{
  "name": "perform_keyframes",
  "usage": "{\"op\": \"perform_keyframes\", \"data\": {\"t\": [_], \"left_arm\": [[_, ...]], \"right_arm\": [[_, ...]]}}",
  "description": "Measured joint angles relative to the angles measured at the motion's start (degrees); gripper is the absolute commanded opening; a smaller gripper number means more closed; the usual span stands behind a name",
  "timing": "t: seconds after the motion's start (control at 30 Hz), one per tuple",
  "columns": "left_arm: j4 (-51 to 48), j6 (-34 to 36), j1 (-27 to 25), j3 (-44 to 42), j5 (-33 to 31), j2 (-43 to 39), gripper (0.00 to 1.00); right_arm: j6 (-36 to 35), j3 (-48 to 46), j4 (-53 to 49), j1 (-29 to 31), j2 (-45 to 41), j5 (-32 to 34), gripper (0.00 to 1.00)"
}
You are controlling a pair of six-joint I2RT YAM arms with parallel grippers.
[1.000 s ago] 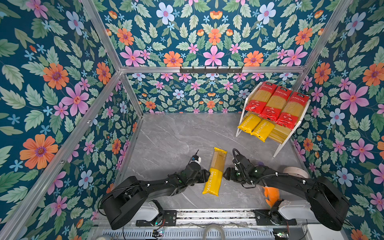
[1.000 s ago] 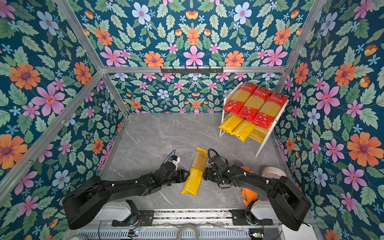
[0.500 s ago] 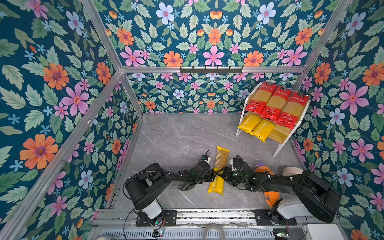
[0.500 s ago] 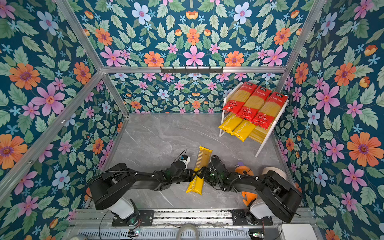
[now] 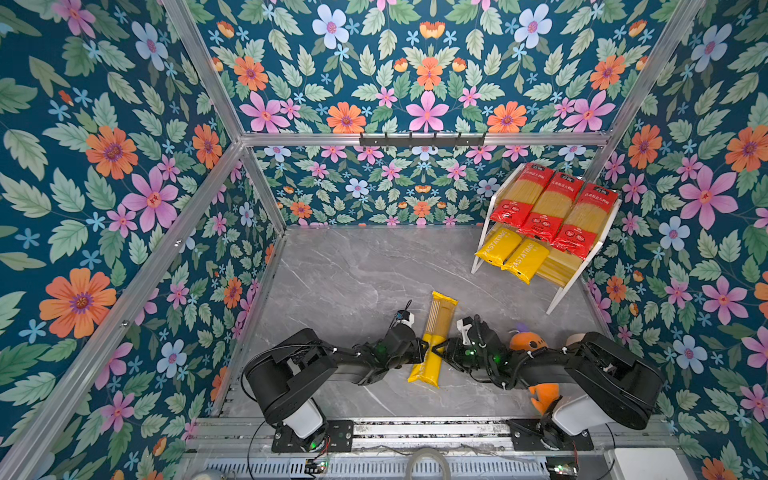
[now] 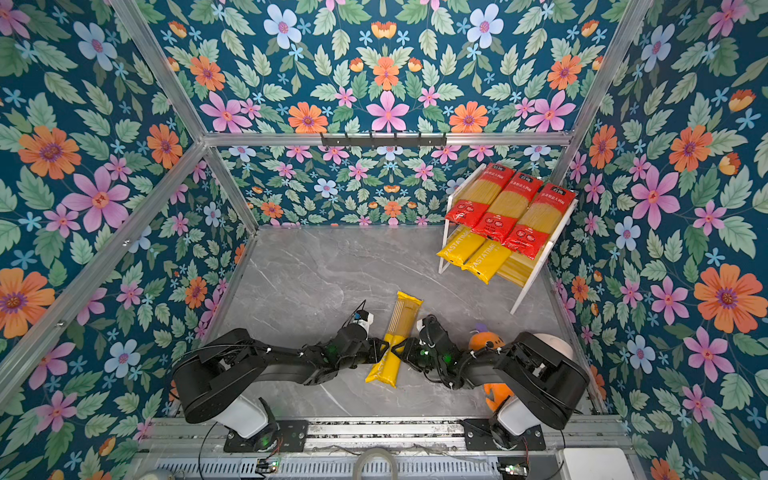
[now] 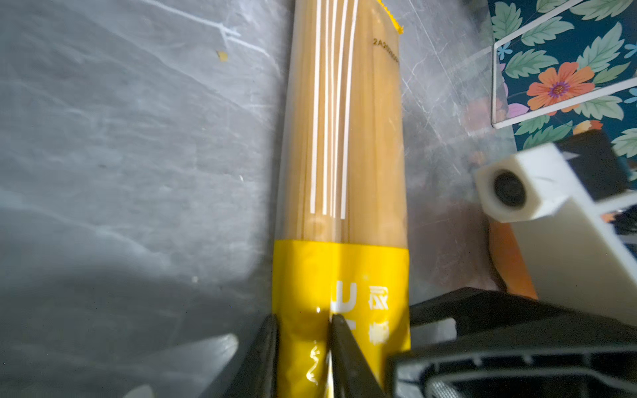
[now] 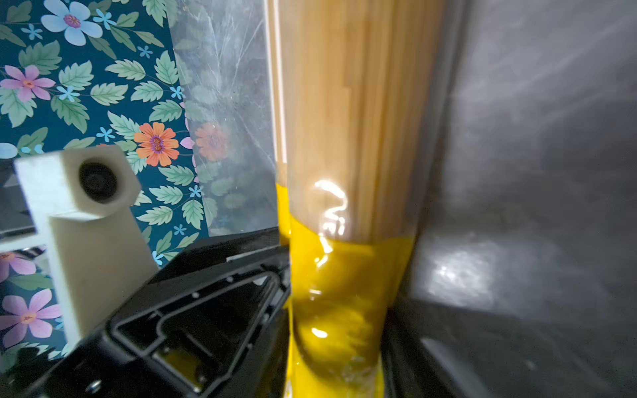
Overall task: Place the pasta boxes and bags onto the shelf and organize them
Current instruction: 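Grasp the yellow spaghetti pack on the table with both grippers, then lift the spaghetti pack upright with both grippers, tilting its top toward the shelf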
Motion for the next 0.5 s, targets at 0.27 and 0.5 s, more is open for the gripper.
{"op": "perform_keyframes", "data": {"t": [0.27,0.5], "left_arm": [[-2.14,-1.25,3.48,-1.95,6.23,-6.16,0.31],[-4.66,-1.31,7.15,-3.08,10.01,-15.02,0.39]], "right_arm": [[-3.04,-0.92,0.15,0.07,-1.38,0.42,0.11],[-10.95,-1.11,-3.52,0.70,-7.93,1.49,0.00]]}}
